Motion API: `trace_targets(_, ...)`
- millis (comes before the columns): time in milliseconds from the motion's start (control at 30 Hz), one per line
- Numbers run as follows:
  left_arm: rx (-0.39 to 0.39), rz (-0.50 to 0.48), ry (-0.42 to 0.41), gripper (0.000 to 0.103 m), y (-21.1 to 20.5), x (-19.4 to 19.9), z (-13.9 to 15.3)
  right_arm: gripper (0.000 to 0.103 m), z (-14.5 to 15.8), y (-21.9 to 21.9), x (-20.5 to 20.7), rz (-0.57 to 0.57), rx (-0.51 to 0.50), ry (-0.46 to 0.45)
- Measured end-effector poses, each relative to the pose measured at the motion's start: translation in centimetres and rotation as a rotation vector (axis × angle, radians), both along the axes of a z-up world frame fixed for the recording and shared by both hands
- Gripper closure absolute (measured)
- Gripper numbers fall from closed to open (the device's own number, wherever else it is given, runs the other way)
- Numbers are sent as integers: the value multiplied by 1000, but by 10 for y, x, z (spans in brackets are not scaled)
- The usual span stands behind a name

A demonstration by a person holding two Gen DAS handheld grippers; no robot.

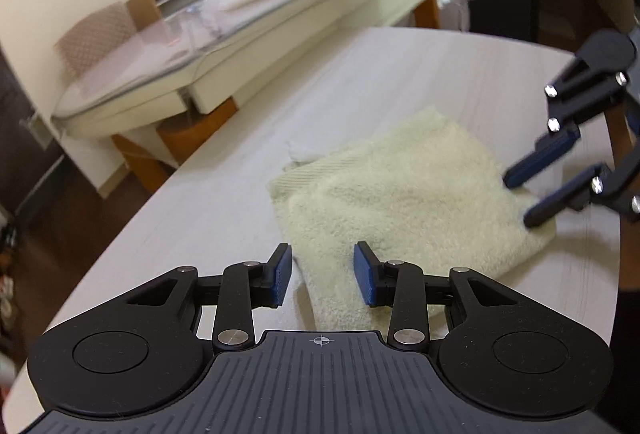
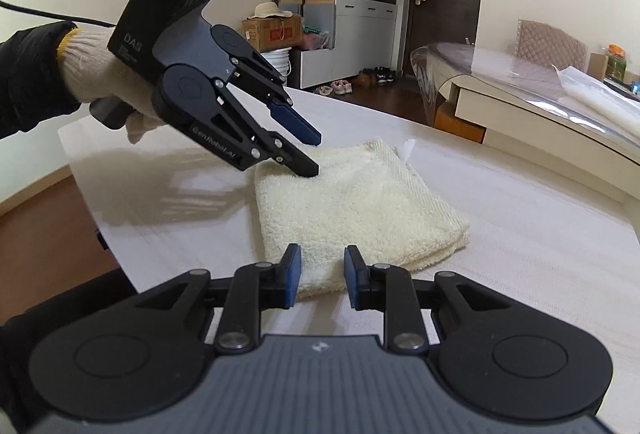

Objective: Fold towel

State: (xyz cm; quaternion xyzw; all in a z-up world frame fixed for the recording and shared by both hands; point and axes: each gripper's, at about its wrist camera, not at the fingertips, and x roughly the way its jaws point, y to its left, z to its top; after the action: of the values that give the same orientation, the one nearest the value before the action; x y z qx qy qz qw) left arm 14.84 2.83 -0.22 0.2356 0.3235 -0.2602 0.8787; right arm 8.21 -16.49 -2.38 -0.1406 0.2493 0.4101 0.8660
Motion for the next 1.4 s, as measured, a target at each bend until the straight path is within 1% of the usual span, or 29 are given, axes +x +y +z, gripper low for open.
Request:
trace_targets(100,-39,33,-29,66,9,-19,13,77,7,-6,2,-19,18,-13)
trace_targets(200,-49,44,-19,65,10,-29,11,77,11,-11,7,-41,31,-19)
trace_targets(233,-42,53,-12,65,10,-34,7,77,9,-11,9,-45,25,-17)
trace_targets(300,-27,63,-7,65,9,-36,0,77,5,-10,13,-49,5,-8)
trace_targets(367,-33,82,-3,64,11,-36,-5,77,-1,-7,17,-42,-29,14)
trace_targets(433,-40,102,0,63,13,-36,-8,77,-1,-7,19,-40,-26,18)
trace_targets(533,-81,147,-22,63,20,-35,-1,77,7,-13,22,-60,-7,-7)
trace_targets(600,-78,170,-32,64,24,-33,1,77,11,-17,31,-82,1,-20)
trace_targets(700,-32,196,-35,64,28,-24,-5,77,12,-21,47,-124,-1,-28)
trace_targets(800,-18,210,-29,65,31,-21,-8,77,7,-23,66,-164,-4,-25)
trace_targets(933,-86,206,-24,65,35,-29,2,76,7,-26,79,-180,8,-23)
trace_targets(967,-95,198,-15,65,34,-31,1,76,6,-25,81,-174,-7,-20)
trace_targets(1067,-42,194,-17,65,28,-32,-9,76,-1,-23,85,-153,-37,-8)
trace_targets(1100,-41,201,-16,65,28,-30,-11,76,-1,-23,87,-153,-28,-1)
trace_targets(1200,-87,220,-31,65,32,-31,-2,76,3,-30,92,-173,27,22)
trace_targets(1300,-101,219,-55,64,32,-36,6,74,3,-34,94,-181,31,26)
trace_targets(1400,-133,224,-51,63,33,-43,8,71,2,-35,97,-186,39,34)
